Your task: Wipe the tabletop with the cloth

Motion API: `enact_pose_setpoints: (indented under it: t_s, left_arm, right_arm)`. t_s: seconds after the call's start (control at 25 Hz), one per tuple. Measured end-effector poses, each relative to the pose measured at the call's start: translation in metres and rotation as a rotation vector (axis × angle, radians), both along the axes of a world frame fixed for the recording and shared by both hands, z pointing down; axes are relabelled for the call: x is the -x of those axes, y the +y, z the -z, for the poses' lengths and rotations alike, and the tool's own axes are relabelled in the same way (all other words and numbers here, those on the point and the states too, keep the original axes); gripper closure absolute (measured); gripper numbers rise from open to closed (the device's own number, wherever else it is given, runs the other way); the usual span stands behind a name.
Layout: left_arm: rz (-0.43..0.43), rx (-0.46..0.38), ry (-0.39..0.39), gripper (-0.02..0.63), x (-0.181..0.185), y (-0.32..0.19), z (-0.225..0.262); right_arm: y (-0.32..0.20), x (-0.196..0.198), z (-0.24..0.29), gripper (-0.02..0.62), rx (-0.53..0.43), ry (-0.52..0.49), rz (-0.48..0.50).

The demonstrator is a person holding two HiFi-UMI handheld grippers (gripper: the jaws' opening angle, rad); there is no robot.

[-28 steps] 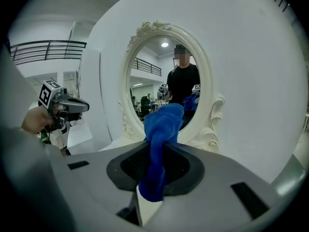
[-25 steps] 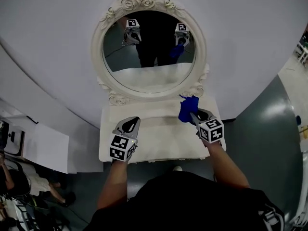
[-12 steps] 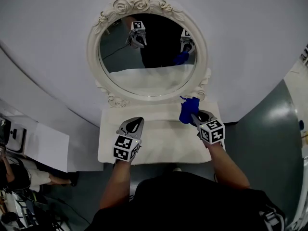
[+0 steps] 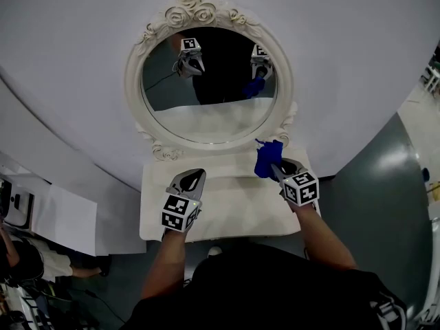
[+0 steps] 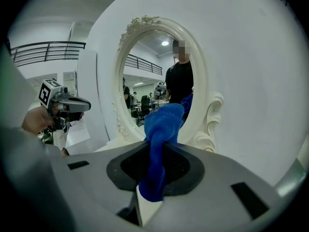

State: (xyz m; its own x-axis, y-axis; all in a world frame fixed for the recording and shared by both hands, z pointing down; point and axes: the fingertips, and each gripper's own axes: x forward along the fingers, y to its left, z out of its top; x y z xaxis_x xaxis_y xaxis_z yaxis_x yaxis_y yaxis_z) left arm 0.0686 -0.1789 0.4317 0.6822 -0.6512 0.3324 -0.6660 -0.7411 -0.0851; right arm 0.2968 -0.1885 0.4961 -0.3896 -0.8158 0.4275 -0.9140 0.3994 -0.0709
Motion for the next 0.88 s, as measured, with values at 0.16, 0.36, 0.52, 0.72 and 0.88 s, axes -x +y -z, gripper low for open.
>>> enact_pose_setpoints:
  t_s: [0.16,0.36,0.52,0.72,0.88]
  left_arm:
    - [-0.011,-0.003,0.012,0.597,0.012,-0.003,0.002]
    - [0.017,0.005,0.010,0.597,0.048,-0.005,-0.003]
    - [0.078,0.013,0.013,0.597,0.095,-0.007,-0.008]
    - [0.168,0.015,0.031,0.597,0.162,-0.002,-0.014]
    - [0.240,0.037,0.051,0.597,0.214,0.001,-0.024]
  right_arm:
    - [-0.006,0.013,-0.004,0.537,0.022,0.010,0.003]
    - [-0.019,0.057,-0.029,0.537,0.088,-0.018,0.046]
    - [-0.030,0.118,-0.063,0.537,0.173,-0.047,0.132]
    - [-0.036,0.206,-0.105,0.537,0.273,-0.095,0.247]
    - [-0.033,0.283,-0.143,0.537,0.364,-0.090,0.358]
